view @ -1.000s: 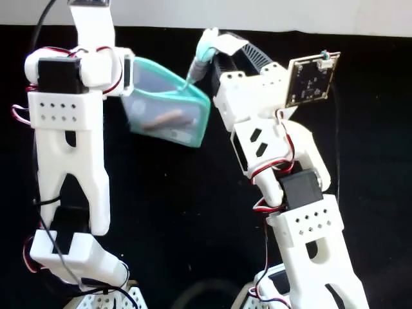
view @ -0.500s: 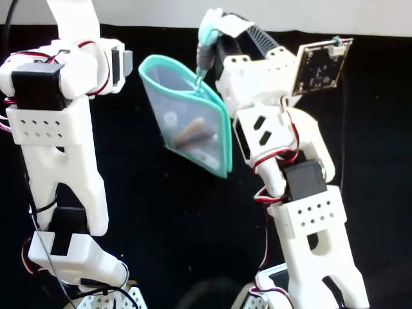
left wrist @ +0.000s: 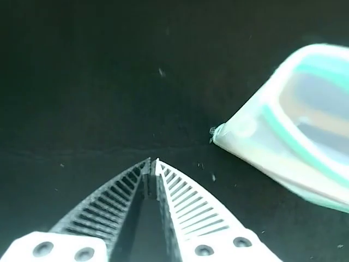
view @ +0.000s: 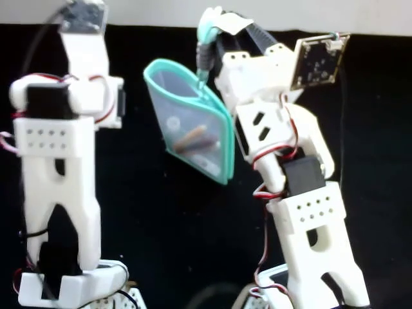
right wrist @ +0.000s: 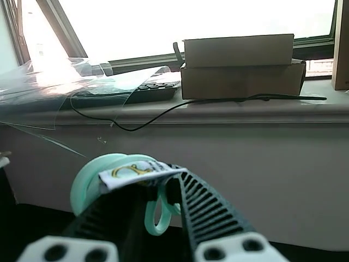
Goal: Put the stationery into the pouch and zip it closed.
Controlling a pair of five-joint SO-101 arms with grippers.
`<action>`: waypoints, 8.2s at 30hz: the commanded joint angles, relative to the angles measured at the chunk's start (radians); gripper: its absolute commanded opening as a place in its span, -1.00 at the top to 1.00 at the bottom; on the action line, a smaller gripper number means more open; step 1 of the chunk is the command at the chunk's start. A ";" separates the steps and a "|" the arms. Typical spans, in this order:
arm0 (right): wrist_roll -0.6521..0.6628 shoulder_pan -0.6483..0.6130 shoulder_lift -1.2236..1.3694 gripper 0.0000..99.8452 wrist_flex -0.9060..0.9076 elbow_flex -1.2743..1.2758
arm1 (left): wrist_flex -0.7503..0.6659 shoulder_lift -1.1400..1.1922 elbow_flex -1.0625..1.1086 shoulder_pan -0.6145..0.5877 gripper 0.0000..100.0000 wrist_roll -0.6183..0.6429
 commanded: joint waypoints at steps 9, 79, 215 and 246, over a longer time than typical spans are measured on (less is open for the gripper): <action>0.002 0.022 -0.004 0.99 0.004 -0.053 | -0.381 -0.031 0.232 0.028 0.99 0.002; -0.298 0.016 -0.015 0.99 0.110 -0.018 | -0.305 0.481 -0.058 0.197 0.89 0.054; -0.296 0.087 -0.004 0.99 0.104 0.194 | 0.114 -0.549 0.263 0.128 0.99 -0.382; -0.296 0.522 0.503 0.98 -0.202 0.116 | 0.115 -0.608 0.297 0.127 0.99 -0.416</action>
